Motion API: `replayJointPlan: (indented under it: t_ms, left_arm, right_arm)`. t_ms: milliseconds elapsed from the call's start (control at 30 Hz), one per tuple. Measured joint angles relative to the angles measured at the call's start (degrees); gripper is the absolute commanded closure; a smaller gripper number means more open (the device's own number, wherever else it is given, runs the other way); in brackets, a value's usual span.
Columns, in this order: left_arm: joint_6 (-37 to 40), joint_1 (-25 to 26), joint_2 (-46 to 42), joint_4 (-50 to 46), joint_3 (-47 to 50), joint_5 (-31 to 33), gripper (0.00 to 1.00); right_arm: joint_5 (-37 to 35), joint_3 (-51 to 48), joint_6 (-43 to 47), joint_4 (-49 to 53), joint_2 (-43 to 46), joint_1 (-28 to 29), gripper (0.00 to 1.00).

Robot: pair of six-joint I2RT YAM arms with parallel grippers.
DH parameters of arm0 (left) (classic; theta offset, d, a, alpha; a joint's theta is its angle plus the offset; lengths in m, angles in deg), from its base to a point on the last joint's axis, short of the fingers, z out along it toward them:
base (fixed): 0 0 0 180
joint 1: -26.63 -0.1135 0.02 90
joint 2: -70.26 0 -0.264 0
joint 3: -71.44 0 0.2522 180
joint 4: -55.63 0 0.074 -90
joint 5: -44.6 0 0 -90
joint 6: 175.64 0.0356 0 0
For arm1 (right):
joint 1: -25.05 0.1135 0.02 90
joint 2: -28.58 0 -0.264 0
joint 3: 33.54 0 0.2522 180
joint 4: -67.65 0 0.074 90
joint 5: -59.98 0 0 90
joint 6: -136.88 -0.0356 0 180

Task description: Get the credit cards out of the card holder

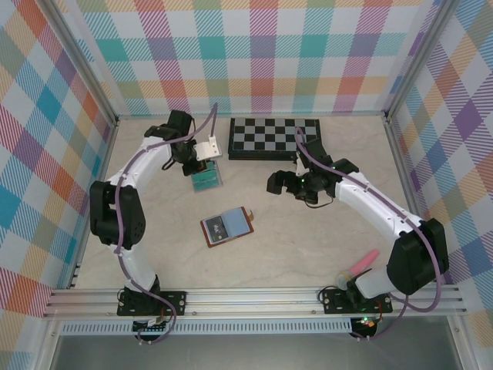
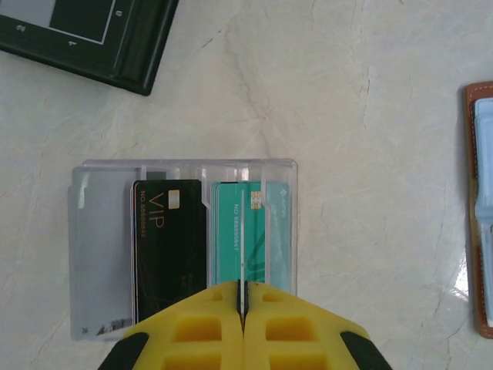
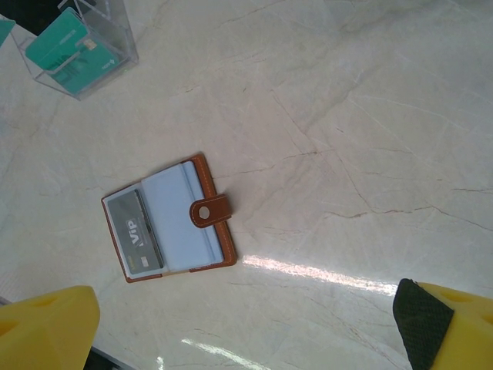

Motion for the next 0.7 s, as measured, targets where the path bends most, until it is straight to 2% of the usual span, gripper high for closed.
replayJointPlan:
  t_ms: [267,633,700]
  left_arm:
    - [2.03,-0.07,6.99,-2.49,-6.12,0.13,1.0]
    - [2.27,-0.07,10.05,-3.1,-6.6,1.25,1.0]
    - [2.03,-0.07,10.54,-3.32,-6.95,1.22,0.97]
  right_arm:
    - [0.9,0.0,0.0,-0.04,-0.68,-0.24,0.0]
    - [1.81,0.0,0.02,-0.04,-1.64,-0.37,0.0]
    - [1.95,0.0,0.02,-0.04,-1.73,-0.37,0.0]
